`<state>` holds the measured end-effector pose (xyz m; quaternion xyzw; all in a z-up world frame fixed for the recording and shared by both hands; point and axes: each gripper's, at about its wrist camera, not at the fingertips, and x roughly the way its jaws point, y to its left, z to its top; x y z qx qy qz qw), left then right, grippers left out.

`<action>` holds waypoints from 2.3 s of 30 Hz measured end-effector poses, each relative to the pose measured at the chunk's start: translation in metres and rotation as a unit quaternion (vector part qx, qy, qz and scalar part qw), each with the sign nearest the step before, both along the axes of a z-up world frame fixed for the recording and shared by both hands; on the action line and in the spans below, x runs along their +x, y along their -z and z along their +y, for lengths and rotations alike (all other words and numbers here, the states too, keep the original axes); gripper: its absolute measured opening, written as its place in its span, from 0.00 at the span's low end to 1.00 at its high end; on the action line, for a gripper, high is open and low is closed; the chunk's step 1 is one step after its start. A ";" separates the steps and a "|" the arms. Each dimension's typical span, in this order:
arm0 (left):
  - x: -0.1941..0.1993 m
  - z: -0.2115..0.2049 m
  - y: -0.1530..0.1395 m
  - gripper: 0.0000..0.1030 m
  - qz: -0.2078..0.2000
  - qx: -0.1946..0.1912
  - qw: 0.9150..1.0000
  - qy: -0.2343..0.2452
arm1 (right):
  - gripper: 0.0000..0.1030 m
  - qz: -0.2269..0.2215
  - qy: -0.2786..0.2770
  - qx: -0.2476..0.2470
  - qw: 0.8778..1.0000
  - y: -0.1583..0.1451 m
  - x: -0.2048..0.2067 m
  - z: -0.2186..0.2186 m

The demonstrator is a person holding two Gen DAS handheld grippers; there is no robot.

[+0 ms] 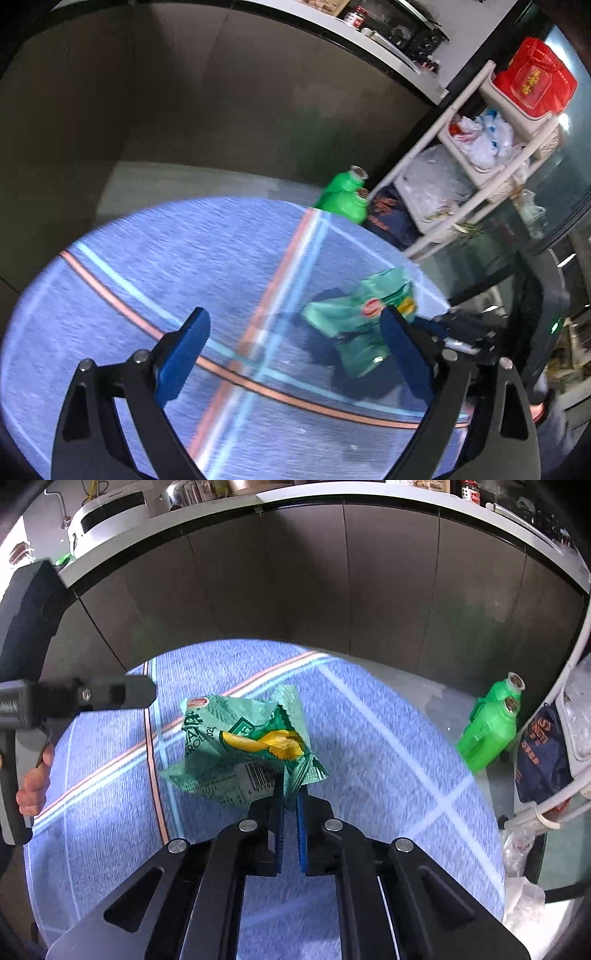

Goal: Collect trash
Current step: 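Grasp the green snack bag with the right tool and the left tool, then carry the green snack bag over the white bin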

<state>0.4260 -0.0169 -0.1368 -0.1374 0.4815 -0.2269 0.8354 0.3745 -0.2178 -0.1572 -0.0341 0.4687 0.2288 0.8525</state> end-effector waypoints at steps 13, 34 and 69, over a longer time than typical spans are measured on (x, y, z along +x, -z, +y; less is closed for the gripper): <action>-0.019 -0.047 0.022 0.88 0.061 -0.081 0.994 0.036 | 0.05 0.012 0.030 0.043 0.999 0.005 -0.052 -0.025; -0.120 -0.139 -0.068 0.12 -0.008 -0.043 0.985 0.166 | 0.05 -0.048 0.095 0.116 0.987 -0.050 -0.153 -0.092; -0.189 -0.401 0.011 0.28 0.031 0.083 0.935 0.345 | 0.06 -0.005 0.283 0.109 0.953 0.040 -0.268 -0.310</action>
